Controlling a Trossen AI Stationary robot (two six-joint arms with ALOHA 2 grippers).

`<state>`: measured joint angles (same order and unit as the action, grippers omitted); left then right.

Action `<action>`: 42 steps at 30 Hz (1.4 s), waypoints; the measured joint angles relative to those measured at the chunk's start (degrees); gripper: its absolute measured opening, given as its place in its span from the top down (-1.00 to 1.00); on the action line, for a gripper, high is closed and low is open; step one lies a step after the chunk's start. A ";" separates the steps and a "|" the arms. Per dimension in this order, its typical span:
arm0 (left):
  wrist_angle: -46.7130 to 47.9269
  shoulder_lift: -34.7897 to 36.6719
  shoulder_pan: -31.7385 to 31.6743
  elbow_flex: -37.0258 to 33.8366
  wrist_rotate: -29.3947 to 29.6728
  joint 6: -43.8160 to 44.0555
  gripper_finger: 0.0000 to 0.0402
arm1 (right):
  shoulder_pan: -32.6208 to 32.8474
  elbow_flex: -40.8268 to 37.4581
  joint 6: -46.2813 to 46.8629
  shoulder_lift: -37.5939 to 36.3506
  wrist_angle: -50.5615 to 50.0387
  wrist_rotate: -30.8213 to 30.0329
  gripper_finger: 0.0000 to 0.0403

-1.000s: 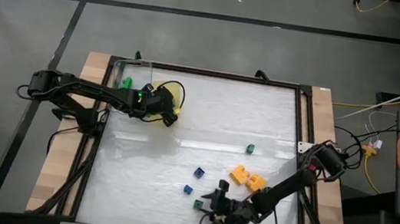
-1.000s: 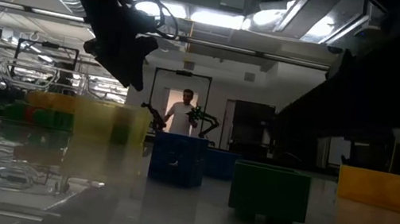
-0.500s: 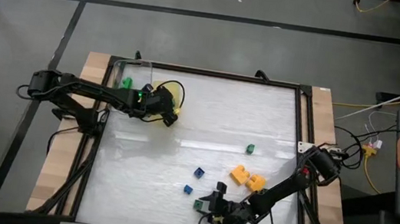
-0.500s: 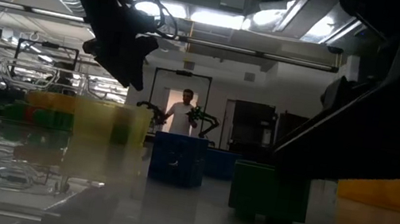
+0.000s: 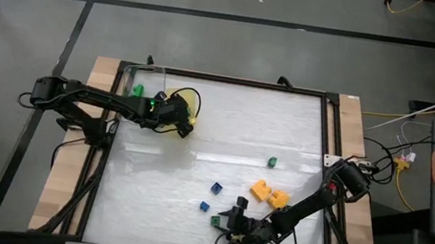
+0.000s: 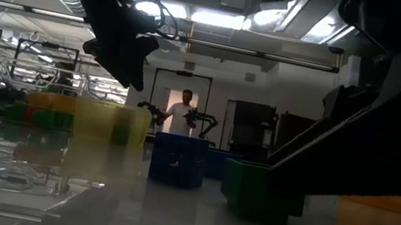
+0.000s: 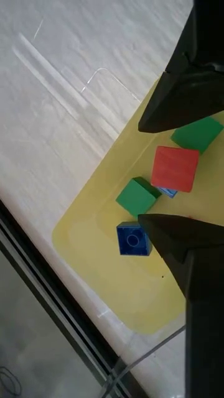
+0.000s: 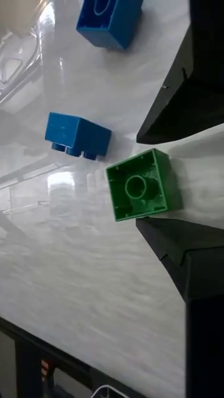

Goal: Sort blocks by size
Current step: Put the small green game piece into the yellow bin

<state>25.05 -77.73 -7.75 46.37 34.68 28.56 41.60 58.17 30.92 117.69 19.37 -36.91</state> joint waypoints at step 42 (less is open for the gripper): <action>1.80 17.28 22.73 0.00 0.01 -0.41 -0.05 | -10.31 7.22 -30.49 -4.40 0.09 3.93 0.28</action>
<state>26.85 -60.45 14.98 46.37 34.69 28.15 31.29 65.39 0.43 113.29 19.46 -32.98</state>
